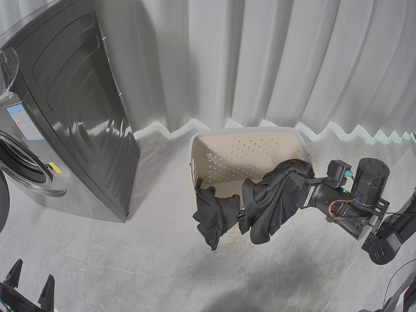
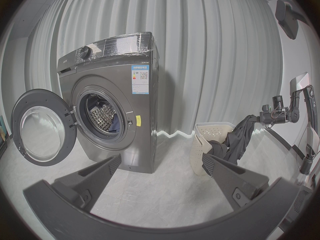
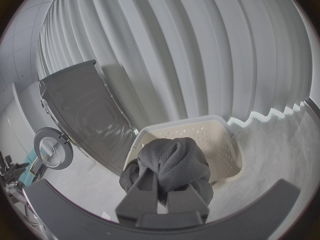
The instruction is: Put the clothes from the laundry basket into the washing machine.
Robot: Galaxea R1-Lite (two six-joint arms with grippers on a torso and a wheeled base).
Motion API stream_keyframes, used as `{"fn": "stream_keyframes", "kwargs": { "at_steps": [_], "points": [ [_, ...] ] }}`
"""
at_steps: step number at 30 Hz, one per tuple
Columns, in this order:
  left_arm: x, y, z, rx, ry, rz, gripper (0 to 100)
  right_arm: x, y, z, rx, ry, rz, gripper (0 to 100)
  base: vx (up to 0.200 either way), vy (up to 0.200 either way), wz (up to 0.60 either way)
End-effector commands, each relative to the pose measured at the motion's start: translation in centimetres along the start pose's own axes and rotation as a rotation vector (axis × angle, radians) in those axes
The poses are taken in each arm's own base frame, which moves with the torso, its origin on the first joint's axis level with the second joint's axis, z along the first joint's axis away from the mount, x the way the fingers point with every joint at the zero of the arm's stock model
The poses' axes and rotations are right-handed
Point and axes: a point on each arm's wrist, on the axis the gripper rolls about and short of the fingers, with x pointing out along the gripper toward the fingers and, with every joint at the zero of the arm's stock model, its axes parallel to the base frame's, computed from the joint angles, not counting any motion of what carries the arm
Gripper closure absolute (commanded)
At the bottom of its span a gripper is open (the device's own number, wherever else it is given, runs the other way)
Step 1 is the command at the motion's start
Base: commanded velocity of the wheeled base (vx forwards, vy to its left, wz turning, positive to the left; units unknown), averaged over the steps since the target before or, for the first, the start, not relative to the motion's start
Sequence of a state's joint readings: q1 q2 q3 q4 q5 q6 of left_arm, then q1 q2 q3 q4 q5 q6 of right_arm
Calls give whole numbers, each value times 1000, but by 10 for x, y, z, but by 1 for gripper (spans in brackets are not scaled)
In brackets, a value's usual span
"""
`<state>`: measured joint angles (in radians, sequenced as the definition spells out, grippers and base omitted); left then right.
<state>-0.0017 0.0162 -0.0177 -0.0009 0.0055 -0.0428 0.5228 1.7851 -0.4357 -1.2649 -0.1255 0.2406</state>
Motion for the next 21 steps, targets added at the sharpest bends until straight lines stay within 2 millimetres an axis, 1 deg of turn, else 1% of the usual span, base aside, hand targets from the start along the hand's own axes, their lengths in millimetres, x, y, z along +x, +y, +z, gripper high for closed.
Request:
{"fn": "stream_keyframes", "kwargs": {
  "at_steps": [1,2,3,4,6,8,10,12,18,21],
  "points": [
    [0,0,-5,0,1,1,0,-29,6,40,2,-110,26,100,0,0,0],
    [0,0,-5,0,-1,1,0,-37,7,51,-7,-122,28,100,0,0,0],
    [0,0,-5,0,-1,1,0,-37,7,51,-7,-122,28,100,0,0,0],
    [0,0,-5,1,-1,1,0,-45,9,63,-13,-125,27,100,0,0,0],
    [0,0,-5,1,-1,1,0,-52,11,78,-15,-124,25,100,0,0,0],
    [0,0,-5,3,-1,1,0,-60,12,88,-15,-120,23,100,0,0,0],
    [0,0,-5,3,-1,1,0,-72,14,98,-14,-124,30,100,0,0,0],
    [0,0,-5,7,-1,1,0,-79,16,102,-16,-132,36,100,0,0,0],
    [0,0,-5,20,-1,-5,0,-84,14,105,-38,-153,28,100,0,0,0],
    [0,0,-5,20,-1,-5,0,-84,14,103,-41,-146,33,100,-200,0,0]
  ]
}}
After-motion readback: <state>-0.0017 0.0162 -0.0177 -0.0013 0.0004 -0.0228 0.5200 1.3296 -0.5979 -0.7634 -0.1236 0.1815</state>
